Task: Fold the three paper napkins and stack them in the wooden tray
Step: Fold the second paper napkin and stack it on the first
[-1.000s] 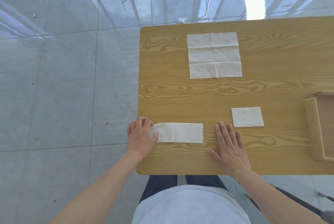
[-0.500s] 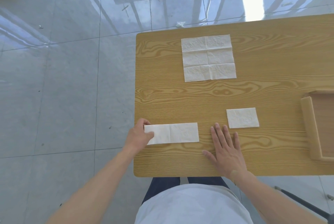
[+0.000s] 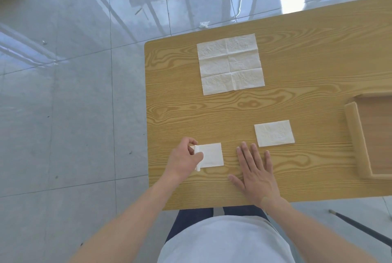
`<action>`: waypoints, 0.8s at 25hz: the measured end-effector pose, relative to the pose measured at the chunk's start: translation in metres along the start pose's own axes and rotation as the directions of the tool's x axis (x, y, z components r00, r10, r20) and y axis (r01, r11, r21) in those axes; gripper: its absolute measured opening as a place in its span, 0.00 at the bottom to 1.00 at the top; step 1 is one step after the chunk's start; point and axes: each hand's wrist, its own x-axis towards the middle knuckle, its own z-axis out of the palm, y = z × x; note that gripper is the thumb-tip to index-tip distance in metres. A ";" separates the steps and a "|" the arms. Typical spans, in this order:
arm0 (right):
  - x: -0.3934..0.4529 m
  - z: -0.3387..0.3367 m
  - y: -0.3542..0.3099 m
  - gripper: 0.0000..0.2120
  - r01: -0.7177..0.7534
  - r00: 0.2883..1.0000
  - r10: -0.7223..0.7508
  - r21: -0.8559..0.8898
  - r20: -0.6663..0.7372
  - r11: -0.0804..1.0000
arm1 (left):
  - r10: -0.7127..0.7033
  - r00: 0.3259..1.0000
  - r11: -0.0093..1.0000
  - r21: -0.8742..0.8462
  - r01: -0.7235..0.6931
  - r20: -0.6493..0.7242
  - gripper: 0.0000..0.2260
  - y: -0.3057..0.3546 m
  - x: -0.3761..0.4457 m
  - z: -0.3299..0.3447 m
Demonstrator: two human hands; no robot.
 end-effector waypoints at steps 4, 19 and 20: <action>0.001 -0.001 0.002 0.40 0.015 1.000 -0.015 0.013 0.016 1.000 | -0.025 0.999 0.996 0.084 0.023 0.032 0.13 0.017 0.007 0.031; -0.001 -0.012 0.006 0.40 0.075 0.994 -0.079 0.053 0.080 0.996 | 0.038 0.999 0.999 0.035 -0.038 0.020 0.20 0.006 0.005 0.029; 0.000 -0.014 0.005 0.40 0.067 0.995 -0.071 0.054 0.076 0.996 | 0.051 0.998 0.996 0.080 -0.048 -0.036 0.17 0.001 0.005 0.023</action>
